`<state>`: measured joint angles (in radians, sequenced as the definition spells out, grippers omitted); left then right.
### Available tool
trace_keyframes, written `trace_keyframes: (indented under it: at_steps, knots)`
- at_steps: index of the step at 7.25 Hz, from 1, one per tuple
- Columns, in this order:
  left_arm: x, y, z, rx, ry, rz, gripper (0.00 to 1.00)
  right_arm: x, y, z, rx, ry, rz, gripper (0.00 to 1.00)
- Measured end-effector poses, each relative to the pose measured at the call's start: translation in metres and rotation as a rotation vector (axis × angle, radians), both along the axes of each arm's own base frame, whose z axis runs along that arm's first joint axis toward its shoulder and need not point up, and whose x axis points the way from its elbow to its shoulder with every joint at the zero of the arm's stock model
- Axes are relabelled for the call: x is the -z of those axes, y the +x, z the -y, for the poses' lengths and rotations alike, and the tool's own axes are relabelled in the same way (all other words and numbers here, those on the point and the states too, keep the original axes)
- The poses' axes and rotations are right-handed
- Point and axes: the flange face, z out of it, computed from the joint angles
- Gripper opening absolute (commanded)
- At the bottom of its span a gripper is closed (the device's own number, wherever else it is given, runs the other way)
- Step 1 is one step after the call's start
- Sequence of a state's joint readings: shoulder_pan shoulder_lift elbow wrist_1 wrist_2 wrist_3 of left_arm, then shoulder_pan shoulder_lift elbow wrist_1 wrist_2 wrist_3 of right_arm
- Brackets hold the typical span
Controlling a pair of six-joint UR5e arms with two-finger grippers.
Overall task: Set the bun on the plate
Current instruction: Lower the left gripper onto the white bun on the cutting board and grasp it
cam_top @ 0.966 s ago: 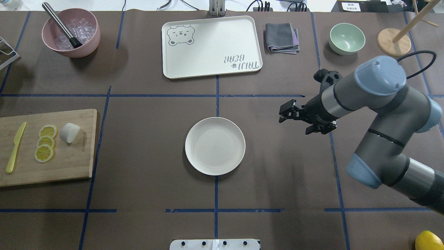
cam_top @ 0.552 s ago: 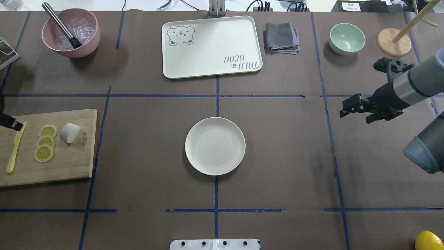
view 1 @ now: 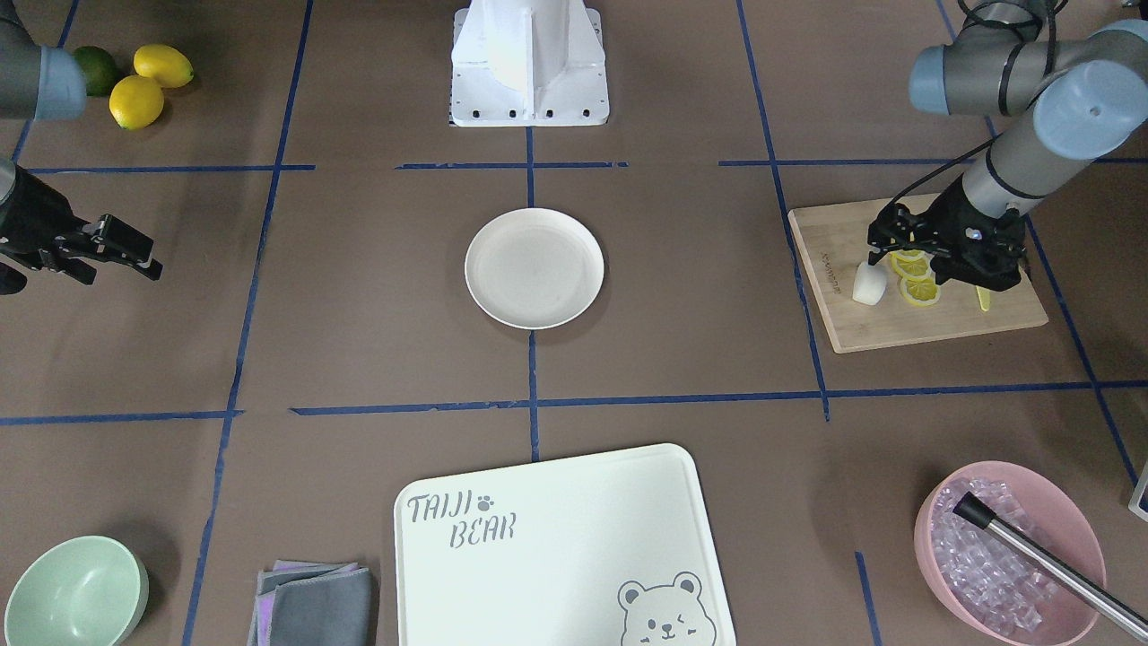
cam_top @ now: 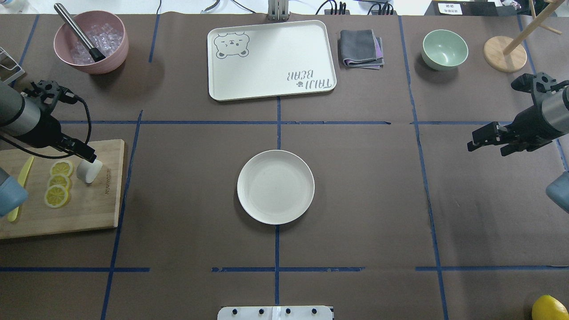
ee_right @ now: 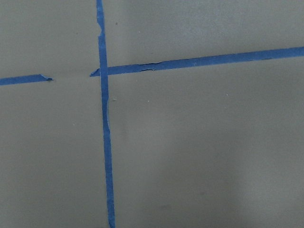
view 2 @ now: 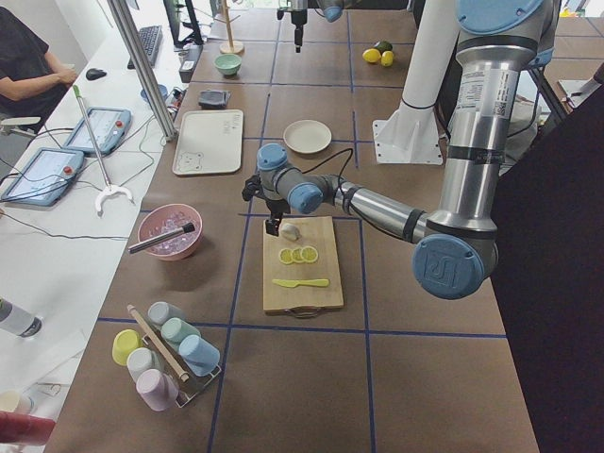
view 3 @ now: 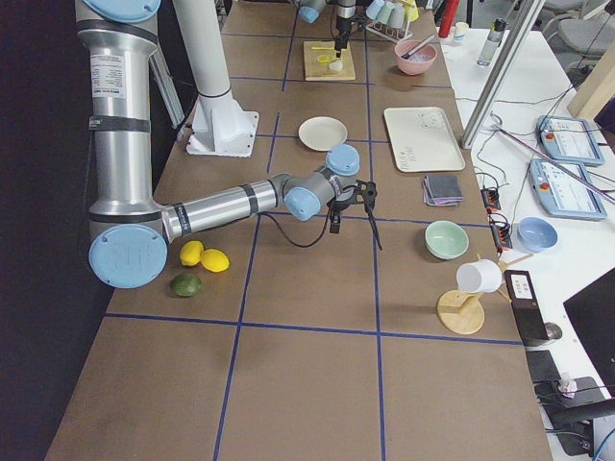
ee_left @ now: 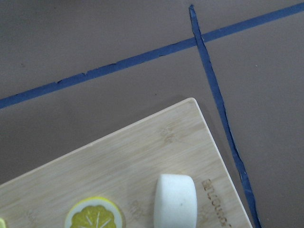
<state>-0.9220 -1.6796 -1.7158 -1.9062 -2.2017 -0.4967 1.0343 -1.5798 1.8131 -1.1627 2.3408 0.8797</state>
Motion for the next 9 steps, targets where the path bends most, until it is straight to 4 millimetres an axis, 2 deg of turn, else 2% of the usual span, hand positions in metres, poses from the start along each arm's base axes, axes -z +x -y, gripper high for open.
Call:
trace_keyframes:
  at_steps: [4,6,7,9]
  knots:
    - [-0.014,0.020,-0.009,-0.033,0.001,0.006,0.96,0.001,0.002,-0.001,-0.001,0.004,0.002,1.00]
    - [-0.018,0.026,-0.014,-0.047,-0.004,0.010,0.91,0.002,0.001,-0.001,0.001,0.006,0.004,1.00]
    - [-0.018,0.029,-0.016,-0.053,-0.006,0.010,0.81,0.003,0.001,-0.001,0.002,0.006,0.005,1.00]
    - [-0.019,0.034,-0.020,-0.064,-0.006,0.013,0.49,0.002,0.000,-0.001,0.005,0.003,0.008,1.00]
